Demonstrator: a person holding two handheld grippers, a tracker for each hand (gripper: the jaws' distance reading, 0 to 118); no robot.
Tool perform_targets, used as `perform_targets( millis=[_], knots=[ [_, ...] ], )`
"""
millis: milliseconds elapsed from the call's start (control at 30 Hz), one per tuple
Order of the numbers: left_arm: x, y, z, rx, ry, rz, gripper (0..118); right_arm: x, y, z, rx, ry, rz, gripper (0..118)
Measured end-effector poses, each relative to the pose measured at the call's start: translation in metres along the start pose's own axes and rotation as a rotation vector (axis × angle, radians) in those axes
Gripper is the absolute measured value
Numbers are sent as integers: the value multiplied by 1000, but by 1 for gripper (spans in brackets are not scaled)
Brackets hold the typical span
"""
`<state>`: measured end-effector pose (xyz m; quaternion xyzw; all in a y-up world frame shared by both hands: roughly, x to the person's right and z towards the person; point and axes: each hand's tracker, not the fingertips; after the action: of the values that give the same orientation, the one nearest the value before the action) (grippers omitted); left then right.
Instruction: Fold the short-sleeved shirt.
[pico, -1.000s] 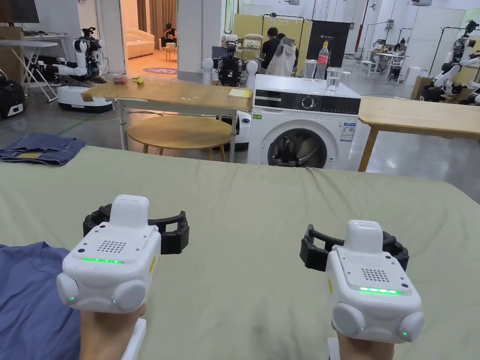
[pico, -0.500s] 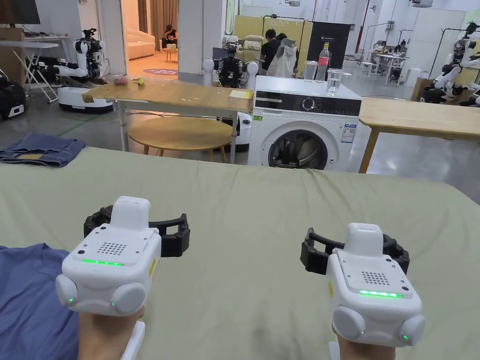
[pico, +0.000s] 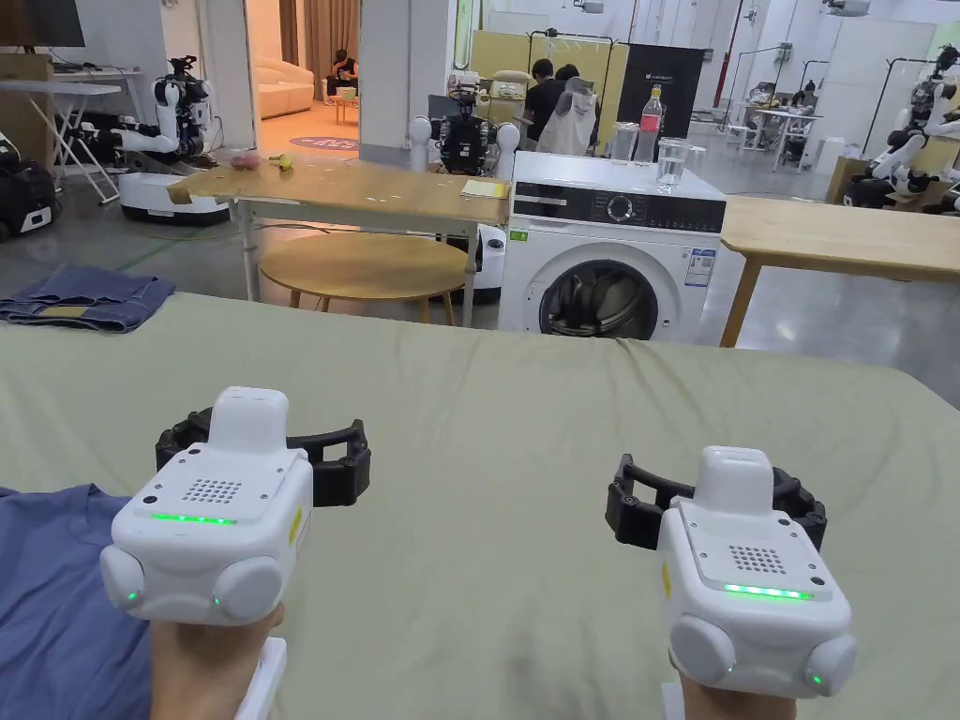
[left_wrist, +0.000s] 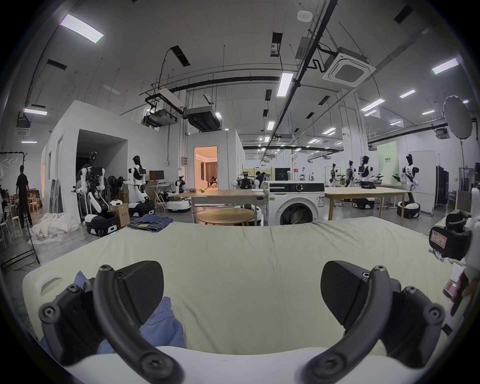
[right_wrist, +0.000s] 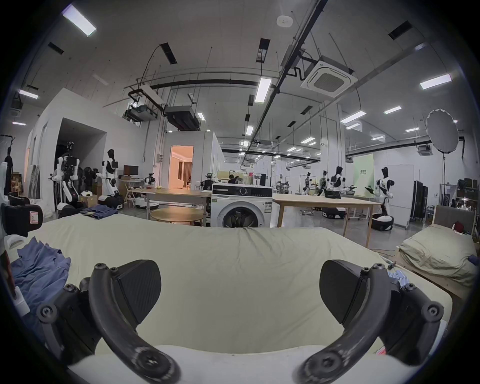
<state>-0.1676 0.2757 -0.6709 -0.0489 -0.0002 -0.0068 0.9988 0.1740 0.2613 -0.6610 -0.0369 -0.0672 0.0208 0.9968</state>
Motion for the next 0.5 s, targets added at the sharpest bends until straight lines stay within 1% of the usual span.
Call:
perform_targets(
  millis=[100,500],
  knots=[
    [1,1,1,4,-1,-4,118,1,0,0,-3,0,-11,118],
    [4,4,3,17,-6,-6,118,1,2,1,-6,-8,-12,118]
  ],
)
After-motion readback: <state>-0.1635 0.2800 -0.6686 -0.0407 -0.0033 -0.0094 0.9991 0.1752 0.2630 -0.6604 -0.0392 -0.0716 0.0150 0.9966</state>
